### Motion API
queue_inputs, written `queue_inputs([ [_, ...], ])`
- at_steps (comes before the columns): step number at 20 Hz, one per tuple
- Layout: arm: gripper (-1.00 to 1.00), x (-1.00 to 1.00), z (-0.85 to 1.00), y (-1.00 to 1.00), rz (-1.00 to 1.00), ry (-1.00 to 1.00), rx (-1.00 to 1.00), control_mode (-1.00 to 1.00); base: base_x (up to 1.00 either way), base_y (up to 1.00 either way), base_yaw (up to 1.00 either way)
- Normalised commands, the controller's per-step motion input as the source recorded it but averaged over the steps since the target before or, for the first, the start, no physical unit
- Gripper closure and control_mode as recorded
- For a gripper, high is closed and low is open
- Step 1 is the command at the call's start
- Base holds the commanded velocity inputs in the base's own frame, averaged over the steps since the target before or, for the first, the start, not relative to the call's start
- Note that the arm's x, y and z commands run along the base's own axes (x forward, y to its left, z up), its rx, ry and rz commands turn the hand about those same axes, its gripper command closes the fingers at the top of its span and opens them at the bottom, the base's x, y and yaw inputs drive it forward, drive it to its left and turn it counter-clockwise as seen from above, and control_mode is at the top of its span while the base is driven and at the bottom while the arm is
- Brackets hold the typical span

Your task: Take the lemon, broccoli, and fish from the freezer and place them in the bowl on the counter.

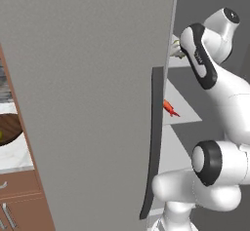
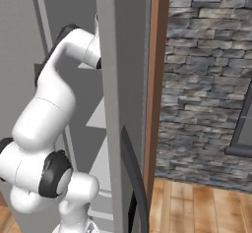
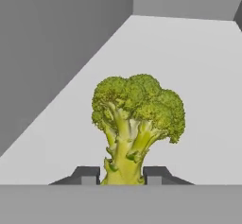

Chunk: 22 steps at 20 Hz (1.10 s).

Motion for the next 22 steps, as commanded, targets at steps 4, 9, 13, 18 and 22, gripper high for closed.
queue_inputs([
  [4, 1.00, -0.97, 0.13, -0.05, -0.04, -0.03, -0.01, -1.00, 0.00, 0.00, 0.00],
  [9, 1.00, -1.00, 0.04, 0.01, -0.02, 0.00, -0.02, -1.00, 0.00, 0.00, 0.00],
  [13, 1.00, -1.00, 0.03, 0.07, -0.04, 0.00, -0.01, -1.00, 0.00, 0.00, 0.00],
  [18, 1.00, -1.00, 0.05, 0.04, -0.05, 0.07, 0.00, -1.00, 0.00, 0.00, 0.00],
  [22, 1.00, -0.99, 0.00, 0.21, -0.03, 0.04, 0.00, -1.00, 0.00, 0.00, 0.00],
])
